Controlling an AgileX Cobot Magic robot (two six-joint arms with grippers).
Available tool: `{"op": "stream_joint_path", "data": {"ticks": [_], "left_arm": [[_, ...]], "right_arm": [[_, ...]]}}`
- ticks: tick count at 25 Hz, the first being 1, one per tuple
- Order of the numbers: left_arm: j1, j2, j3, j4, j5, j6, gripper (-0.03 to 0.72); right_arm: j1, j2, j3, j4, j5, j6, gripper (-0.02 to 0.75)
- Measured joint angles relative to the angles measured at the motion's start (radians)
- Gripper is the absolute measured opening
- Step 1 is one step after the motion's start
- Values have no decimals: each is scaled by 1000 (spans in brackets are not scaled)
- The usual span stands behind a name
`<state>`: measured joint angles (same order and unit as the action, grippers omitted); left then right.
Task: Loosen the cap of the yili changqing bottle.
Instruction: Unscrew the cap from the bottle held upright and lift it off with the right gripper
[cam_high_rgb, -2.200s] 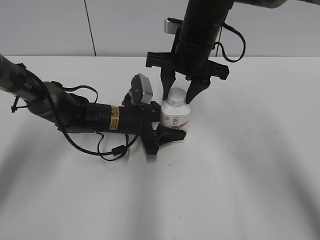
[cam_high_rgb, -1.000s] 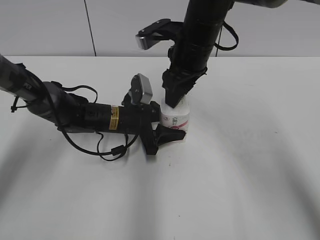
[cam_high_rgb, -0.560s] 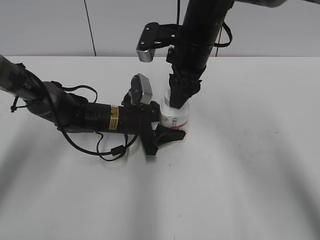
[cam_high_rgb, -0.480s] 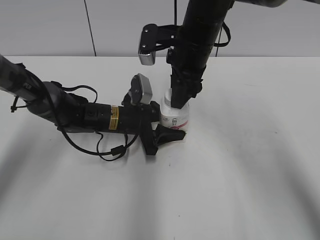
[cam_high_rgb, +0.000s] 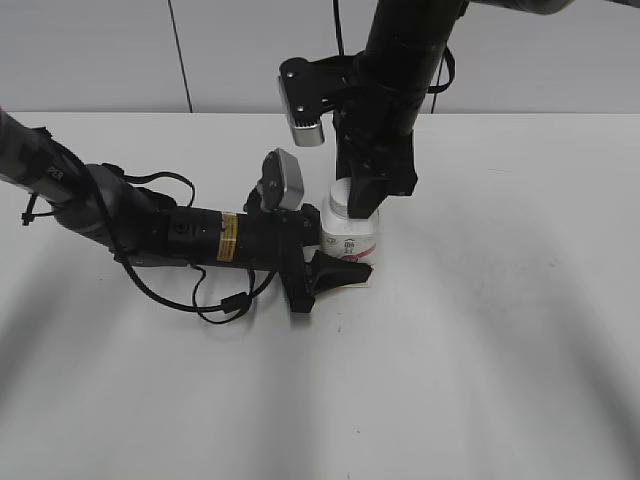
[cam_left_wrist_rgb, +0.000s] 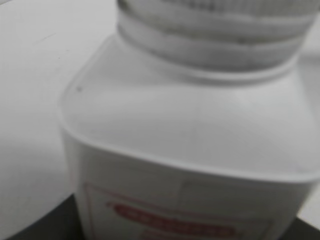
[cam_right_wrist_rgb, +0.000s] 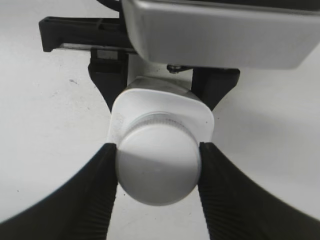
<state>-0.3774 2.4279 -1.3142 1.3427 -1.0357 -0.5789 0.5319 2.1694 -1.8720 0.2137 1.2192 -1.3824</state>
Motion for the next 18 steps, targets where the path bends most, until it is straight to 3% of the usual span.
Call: {"op": "stream_joint_path", "data": {"ticks": [18], "left_arm": [[0, 0, 0, 5, -6, -1, 406]], "right_arm": [[0, 0, 0, 17, 4, 10, 414]]}}
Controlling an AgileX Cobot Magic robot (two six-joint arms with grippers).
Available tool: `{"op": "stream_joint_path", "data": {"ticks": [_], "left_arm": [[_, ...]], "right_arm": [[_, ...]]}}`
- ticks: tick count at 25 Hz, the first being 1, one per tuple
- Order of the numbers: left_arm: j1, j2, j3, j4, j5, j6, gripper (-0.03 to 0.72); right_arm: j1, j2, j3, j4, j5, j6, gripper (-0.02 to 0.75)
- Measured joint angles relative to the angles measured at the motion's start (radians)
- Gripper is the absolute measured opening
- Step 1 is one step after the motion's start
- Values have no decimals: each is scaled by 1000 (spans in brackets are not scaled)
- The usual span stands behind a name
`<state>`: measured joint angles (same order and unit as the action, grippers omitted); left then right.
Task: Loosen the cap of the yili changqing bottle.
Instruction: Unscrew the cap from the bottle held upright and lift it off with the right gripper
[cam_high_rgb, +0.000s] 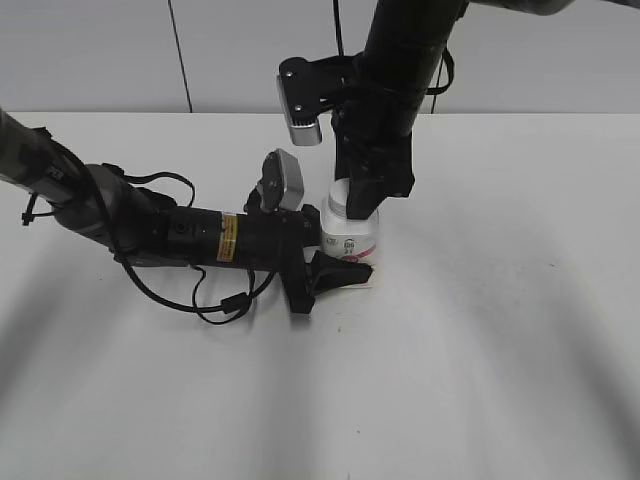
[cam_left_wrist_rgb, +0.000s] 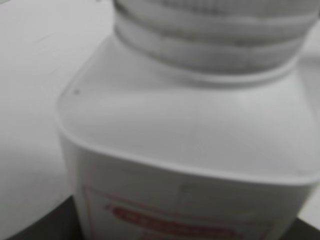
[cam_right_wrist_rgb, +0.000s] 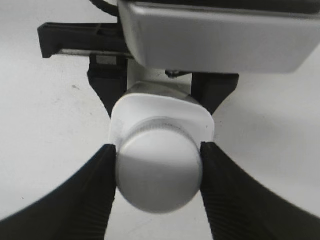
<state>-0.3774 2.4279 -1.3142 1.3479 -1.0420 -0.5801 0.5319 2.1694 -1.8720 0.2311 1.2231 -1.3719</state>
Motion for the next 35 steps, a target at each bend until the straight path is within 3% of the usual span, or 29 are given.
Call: {"op": "stream_joint_path", "data": {"ticks": [9, 20, 26, 35], "left_arm": [[-2, 0, 0, 1, -22, -5, 405], [-2, 0, 0, 1, -23, -7, 405], [-2, 0, 0, 1, 3, -7, 405], [-2, 0, 0, 15, 15, -23, 403]], "right_arm": [[1, 0, 0, 21, 0, 31, 543], [1, -18, 0, 21, 0, 165, 555], [1, -55, -10, 22, 0, 439, 555], [1, -55, -10, 21, 0, 1005, 555]]}}
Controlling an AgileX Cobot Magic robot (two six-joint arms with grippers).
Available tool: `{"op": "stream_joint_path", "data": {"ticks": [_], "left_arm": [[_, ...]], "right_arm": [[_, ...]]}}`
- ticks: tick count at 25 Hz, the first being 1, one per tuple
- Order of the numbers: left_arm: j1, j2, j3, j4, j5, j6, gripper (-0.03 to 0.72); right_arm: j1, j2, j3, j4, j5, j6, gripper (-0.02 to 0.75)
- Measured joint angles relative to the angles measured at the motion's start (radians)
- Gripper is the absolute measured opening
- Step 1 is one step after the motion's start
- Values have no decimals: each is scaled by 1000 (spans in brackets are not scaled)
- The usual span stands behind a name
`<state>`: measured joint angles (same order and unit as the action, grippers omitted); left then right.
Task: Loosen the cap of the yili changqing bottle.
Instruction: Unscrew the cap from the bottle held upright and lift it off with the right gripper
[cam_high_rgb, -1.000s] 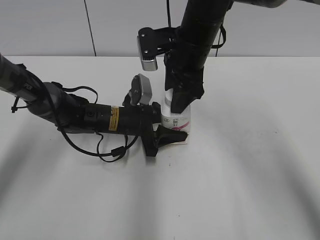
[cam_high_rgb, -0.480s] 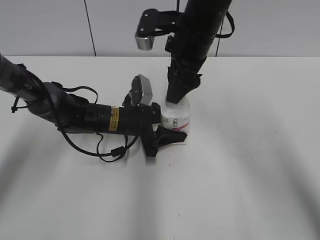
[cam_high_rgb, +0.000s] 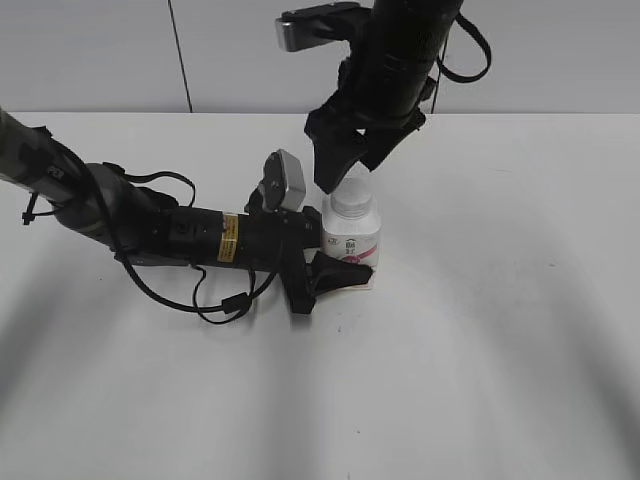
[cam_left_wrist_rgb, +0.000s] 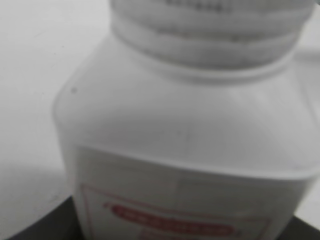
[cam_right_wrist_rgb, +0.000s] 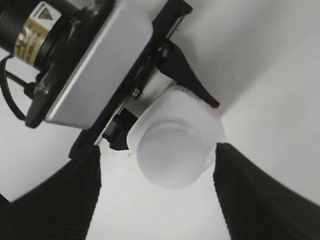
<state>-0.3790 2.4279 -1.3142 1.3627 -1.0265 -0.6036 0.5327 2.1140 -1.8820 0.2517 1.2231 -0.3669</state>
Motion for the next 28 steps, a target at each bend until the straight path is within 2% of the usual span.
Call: {"op": "stream_joint_path", "data": {"ticks": [4, 11, 23, 28], "left_arm": [[0, 0, 0, 1, 1, -3, 401], [0, 0, 0, 1, 2, -5, 400], [0, 0, 0, 1, 2, -5, 400], [0, 0, 0, 1, 2, -5, 399]], "right_arm": [[0, 0, 0, -26, 0, 228, 555], [0, 2, 0, -67, 0, 460, 555], [0, 42, 0, -56, 0, 521, 555], [0, 57, 0, -55, 0, 522, 530]]}}
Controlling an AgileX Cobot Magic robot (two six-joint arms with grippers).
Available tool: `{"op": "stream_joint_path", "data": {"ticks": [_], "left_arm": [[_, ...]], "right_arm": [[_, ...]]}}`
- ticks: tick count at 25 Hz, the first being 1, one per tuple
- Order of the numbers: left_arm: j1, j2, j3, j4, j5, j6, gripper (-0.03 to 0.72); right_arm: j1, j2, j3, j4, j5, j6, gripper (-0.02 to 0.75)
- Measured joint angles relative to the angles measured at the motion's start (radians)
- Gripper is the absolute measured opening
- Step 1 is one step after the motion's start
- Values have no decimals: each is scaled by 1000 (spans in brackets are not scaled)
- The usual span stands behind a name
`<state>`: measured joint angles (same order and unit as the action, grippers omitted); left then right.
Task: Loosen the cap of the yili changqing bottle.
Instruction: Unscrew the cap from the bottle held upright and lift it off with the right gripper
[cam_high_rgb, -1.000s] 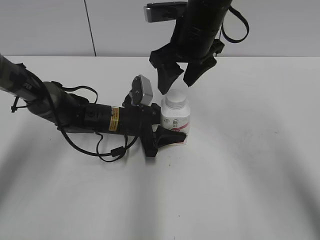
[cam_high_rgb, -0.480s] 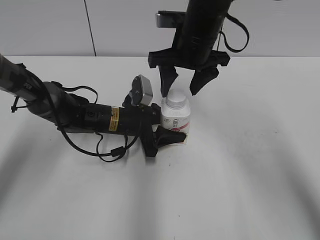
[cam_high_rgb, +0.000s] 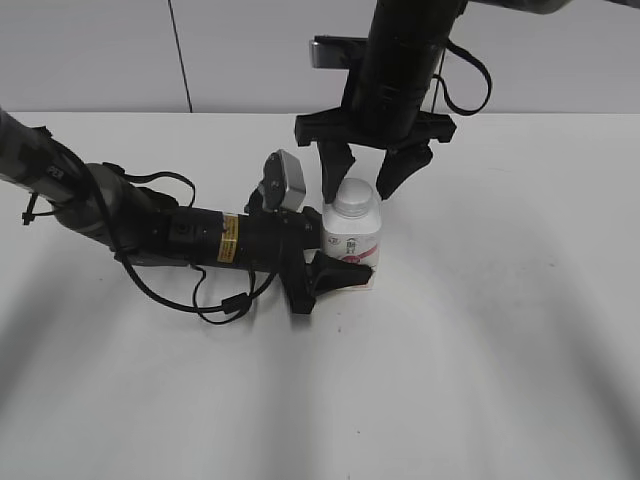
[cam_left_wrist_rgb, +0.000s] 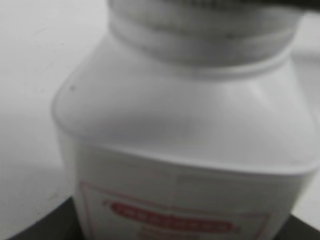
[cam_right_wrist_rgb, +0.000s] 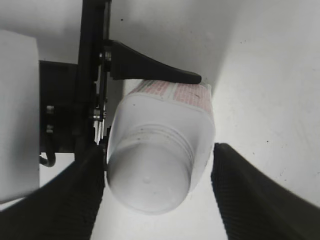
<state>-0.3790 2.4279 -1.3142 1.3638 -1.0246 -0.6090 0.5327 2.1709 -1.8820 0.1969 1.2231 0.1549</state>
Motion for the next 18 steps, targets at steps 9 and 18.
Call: {"op": "stream_joint_path", "data": {"ticks": [9, 18], "left_arm": [[0, 0, 0, 0, 1, -1, 398], [0, 0, 0, 0, 1, -1, 397]], "right_arm": [[1, 1, 0, 8, 0, 1, 400], [1, 1, 0, 9, 0, -19, 392]]}}
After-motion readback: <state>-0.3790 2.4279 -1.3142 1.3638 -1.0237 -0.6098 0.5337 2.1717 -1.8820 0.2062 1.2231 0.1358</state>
